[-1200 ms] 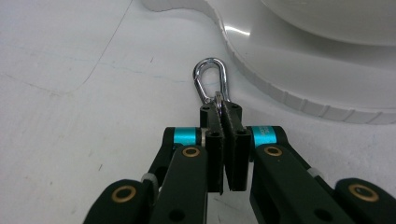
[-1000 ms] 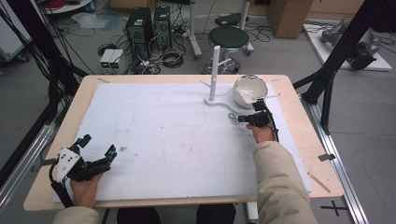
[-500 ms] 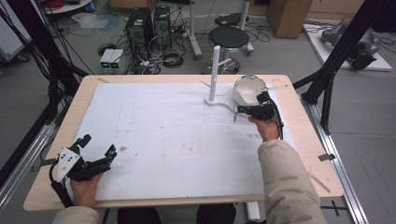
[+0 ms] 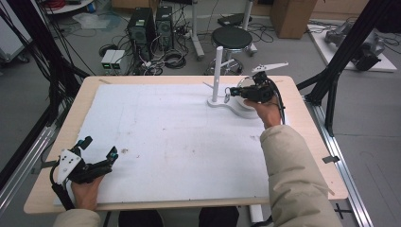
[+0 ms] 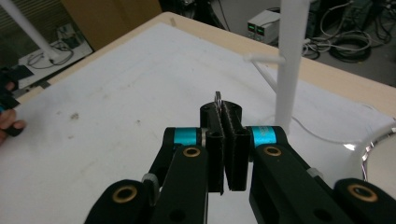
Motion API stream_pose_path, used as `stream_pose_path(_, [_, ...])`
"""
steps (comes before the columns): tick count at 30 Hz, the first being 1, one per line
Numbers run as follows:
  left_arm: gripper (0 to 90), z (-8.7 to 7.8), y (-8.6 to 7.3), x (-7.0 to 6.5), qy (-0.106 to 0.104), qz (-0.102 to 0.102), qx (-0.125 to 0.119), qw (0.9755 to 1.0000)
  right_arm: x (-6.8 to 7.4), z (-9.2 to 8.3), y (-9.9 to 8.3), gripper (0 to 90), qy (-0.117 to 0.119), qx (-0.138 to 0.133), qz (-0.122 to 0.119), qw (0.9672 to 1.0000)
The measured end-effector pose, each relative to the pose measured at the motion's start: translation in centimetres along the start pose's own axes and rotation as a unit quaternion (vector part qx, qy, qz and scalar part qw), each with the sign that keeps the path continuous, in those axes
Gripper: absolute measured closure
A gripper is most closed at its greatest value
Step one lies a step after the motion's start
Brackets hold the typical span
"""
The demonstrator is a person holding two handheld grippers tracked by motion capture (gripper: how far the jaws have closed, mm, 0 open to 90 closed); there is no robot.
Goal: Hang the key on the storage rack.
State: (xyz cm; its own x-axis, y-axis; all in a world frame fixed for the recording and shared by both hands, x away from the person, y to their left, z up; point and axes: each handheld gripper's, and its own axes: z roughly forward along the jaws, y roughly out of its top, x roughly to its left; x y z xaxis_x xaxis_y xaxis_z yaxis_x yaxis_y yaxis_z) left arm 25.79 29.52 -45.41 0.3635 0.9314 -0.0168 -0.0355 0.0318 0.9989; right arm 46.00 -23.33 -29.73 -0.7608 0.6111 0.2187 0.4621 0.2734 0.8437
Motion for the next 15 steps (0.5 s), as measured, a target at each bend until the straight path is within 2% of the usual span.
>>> stream_pose_path(3, [3.1, 0.0, 0.0, 0.0, 0.0, -0.001, 0.001, 1.0, 0.0, 0.1, 1.2, 88.9, 0.023, -0.015, -0.005, 0.9996])
stream_pose_path(7, [3.1, 0.0, 0.0, 0.0, 0.0, -0.001, 0.0, 1.0, 0.1, 0.5, 3.0, 88.9, 0.037, -0.01, -0.021, 0.9991])
stream_pose_path(12, [3.1, 0.0, 0.0, 0.0, 0.0, -0.001, 0.001, 1.0, 0.1, 1.1, 4.2, 88.9, 0.044, -0.006, -0.032, 0.9985])
stream_pose_path(15, [3.1, 0.0, 0.0, 0.0, 0.0, 0.0, 0.001, 1.0, -0.1, 1.7, 4.6, 88.9, 0.039, 0.009, -0.035, 0.9986])
